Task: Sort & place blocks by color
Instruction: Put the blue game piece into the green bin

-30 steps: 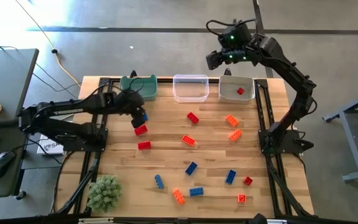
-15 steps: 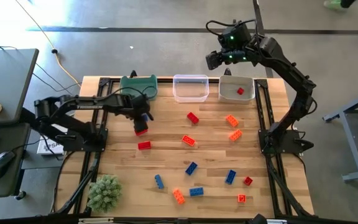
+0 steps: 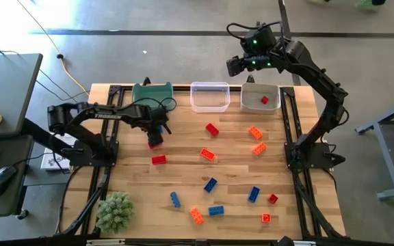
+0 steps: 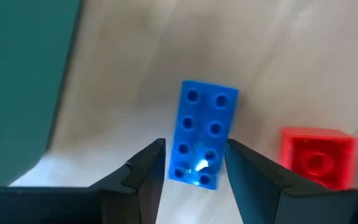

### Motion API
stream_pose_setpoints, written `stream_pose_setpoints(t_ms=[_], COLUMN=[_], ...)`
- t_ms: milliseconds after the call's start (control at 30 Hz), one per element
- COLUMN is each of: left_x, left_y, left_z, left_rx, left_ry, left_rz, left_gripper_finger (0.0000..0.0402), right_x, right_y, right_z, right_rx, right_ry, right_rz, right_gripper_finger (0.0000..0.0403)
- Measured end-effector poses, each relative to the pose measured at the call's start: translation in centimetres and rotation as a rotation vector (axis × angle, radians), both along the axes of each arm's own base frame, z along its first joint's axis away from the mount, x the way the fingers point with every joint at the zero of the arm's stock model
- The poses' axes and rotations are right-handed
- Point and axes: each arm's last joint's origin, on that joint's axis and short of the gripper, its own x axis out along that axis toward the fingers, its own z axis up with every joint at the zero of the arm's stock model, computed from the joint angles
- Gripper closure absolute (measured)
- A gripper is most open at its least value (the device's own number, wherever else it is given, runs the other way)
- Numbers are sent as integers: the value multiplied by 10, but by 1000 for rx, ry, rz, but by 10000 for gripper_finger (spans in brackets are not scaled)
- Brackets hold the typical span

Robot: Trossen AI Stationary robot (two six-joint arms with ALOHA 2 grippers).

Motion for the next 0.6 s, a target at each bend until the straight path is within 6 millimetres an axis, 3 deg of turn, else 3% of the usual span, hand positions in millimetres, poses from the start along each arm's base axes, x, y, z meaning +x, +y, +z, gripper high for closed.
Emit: stream_pose_setpoints(t_ms=[600], left_x=[7], left_y=[5], left_z=[-22], left_rx=[-14], left_ry=[87], left_rz=[-50], left_gripper_finger=[247], right_x=[-1], right_y=[0], right_z=[-1], right_rx=[11], right_ry=[6], right_rz=[-5], right_gripper_finger=[199])
